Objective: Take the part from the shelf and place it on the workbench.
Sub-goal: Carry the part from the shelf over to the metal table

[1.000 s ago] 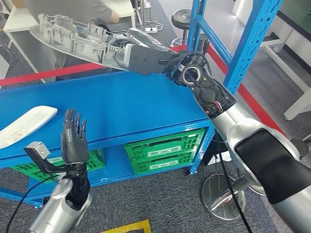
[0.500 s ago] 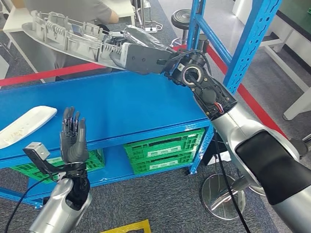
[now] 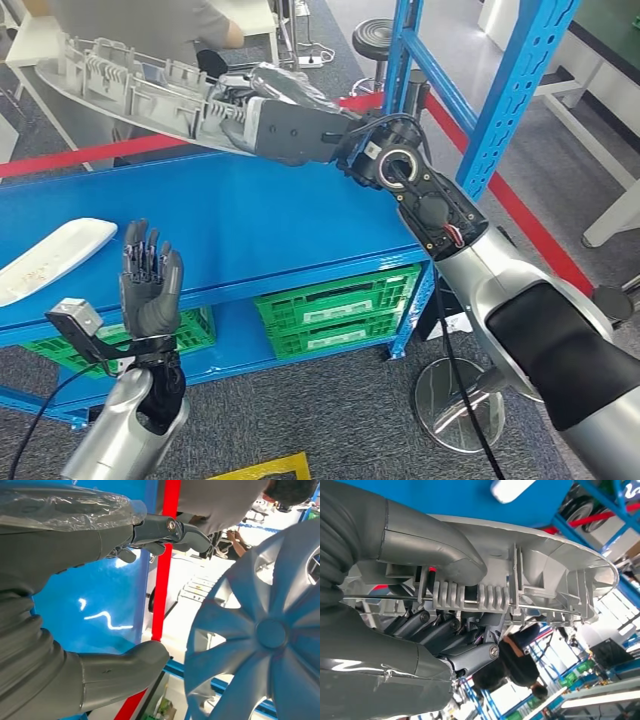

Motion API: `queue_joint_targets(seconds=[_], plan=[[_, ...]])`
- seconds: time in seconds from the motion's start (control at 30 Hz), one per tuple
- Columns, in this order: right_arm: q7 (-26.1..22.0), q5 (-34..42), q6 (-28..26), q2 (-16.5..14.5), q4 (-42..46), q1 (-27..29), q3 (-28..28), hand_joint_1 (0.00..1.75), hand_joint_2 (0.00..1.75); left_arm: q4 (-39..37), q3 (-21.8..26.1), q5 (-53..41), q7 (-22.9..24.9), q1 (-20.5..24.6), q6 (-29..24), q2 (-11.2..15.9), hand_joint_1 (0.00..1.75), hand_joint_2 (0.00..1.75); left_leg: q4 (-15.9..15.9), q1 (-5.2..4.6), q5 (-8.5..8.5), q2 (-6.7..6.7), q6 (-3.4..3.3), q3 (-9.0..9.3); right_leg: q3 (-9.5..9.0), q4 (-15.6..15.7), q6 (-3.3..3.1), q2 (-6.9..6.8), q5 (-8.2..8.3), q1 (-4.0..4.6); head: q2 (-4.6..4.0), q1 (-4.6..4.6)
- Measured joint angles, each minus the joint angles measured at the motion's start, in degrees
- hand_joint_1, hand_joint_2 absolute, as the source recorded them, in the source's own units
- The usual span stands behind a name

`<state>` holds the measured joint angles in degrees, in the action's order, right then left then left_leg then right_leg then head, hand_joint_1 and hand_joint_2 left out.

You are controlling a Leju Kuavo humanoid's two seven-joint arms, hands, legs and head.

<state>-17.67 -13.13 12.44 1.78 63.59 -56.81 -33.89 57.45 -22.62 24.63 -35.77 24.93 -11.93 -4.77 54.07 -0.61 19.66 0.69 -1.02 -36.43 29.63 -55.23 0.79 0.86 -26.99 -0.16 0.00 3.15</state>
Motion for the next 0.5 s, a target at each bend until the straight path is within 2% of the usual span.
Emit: queue_joint_targets(seconds=[0.3, 0.5], plan=[[5.06, 1.73, 1.03, 0.41, 11.1, 5.05, -0.11, 1.75, 1.75, 0.27, -0.01, -0.28, -0.05, -0.49, 0.36, -0.02, 0.0, 1.75, -0.01, 0.01, 0.0, -0.01, 0.01, 0.0, 0.02, 0.0, 0.0, 0.01, 0.0, 0.0, 0.0, -0.01], [6.14, 2.25, 0.86, 1.03, 16.3, 6.73, -0.25, 1.75, 1.75, 0.5, -0.02, -0.16, -0.23, -0.59, 0.79, -0.09, 0.0, 1.75, -0.01, 0.01, 0.0, -0.01, 0.01, 0.0, 0.01, 0.0, 0.0, 0.01, 0.0, 0.0, 0.0, 0.0]])
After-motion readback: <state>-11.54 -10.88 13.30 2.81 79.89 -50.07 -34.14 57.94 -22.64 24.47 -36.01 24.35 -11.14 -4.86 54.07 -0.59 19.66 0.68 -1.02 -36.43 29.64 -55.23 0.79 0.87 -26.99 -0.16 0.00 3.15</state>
